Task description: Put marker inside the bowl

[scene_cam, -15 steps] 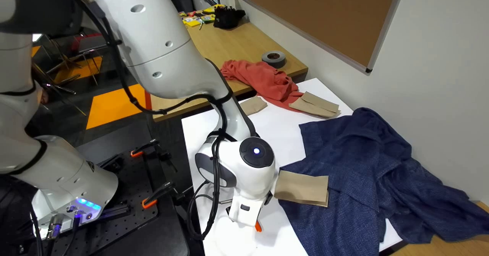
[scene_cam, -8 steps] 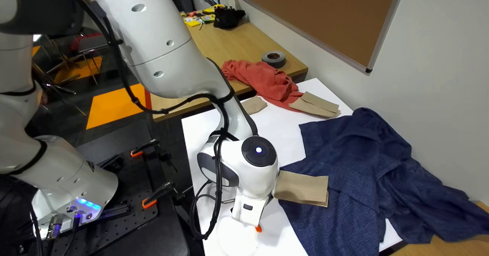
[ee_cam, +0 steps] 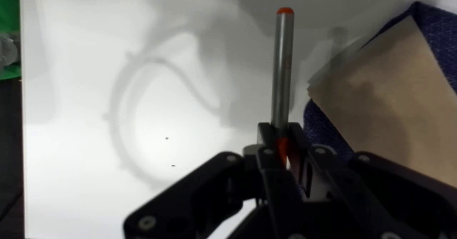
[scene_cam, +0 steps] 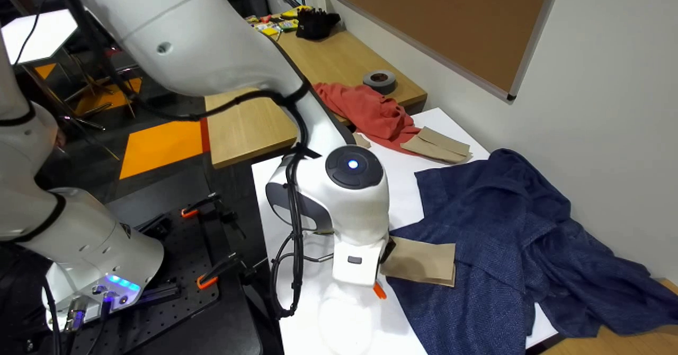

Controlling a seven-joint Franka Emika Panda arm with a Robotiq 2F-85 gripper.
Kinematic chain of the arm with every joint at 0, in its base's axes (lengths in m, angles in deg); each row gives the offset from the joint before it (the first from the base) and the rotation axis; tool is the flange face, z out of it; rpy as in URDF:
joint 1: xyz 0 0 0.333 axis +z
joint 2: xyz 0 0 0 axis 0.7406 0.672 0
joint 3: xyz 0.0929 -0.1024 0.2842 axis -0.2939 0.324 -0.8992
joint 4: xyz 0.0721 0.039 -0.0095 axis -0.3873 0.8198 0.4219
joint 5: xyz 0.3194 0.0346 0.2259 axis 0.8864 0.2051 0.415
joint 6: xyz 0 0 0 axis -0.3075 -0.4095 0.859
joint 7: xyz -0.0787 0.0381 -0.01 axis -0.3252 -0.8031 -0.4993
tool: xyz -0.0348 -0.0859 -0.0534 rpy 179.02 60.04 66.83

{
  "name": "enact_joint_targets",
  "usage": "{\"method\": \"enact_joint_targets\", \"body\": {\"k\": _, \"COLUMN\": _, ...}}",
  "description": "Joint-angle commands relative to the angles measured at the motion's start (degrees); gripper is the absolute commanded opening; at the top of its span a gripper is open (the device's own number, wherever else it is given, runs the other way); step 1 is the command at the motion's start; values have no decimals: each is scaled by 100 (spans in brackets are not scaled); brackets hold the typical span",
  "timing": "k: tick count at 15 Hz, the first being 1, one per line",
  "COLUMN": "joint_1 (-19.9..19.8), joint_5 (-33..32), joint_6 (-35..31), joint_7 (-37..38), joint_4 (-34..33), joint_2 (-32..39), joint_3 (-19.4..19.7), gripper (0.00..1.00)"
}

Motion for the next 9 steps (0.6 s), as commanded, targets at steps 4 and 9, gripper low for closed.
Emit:
{"method": "enact_joint_targets", "body": {"k": 4, "joint_1": 352, "joint_5": -967, "joint_6": 122, "joint_7": -1006, "joint_4": 1155, "joint_2": -1944, "joint_3": 75, "gripper": 4}}
{"method": "enact_joint_targets", "body": {"k": 9, "joint_1": 569, "joint_5": -1535, "joint_6": 206, "joint_7": -1591, "joint_4": 1671, "joint_2": -2798, "joint_3": -275, "gripper": 4}}
